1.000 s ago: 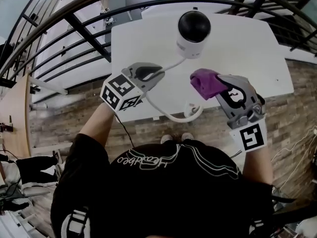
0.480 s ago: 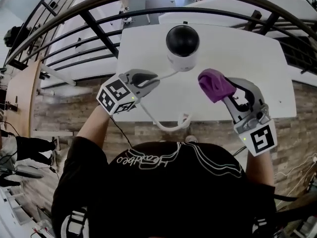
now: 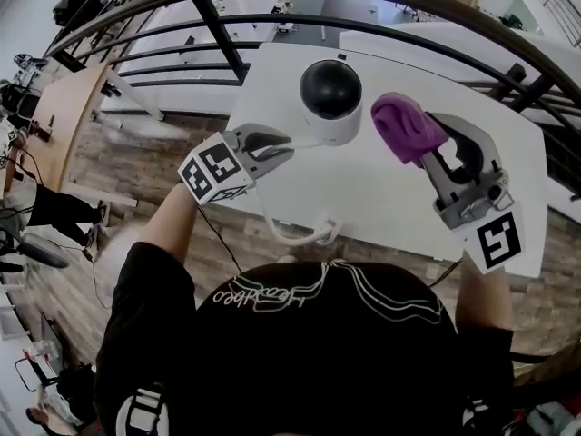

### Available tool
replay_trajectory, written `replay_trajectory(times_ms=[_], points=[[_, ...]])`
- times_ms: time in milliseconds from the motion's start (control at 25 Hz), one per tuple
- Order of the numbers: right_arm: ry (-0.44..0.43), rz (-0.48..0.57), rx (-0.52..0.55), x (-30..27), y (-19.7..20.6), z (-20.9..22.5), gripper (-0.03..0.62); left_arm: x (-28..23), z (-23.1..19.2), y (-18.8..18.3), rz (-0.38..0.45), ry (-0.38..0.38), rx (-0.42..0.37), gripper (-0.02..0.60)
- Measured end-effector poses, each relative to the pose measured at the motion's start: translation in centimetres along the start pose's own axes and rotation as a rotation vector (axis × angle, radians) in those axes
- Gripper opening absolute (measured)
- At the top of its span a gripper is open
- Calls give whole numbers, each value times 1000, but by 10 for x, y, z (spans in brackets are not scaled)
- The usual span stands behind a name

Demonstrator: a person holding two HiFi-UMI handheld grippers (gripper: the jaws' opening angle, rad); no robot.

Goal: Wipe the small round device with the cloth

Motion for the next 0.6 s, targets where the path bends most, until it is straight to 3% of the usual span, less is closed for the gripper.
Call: replay_trajectory(times_ms=[600], points=[[-143, 266, -181, -65, -13, 38, 66, -1, -2, 4, -13, -53, 24, 63]])
Point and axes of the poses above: the fingertips, and each gripper's own axes: x backward along the fingers, z to its right, y out of its underside, the point moved 1 cm from there along x, backward along the fingers, and after that the axes turned 9 degrees about -z, right-handed, at the moved point
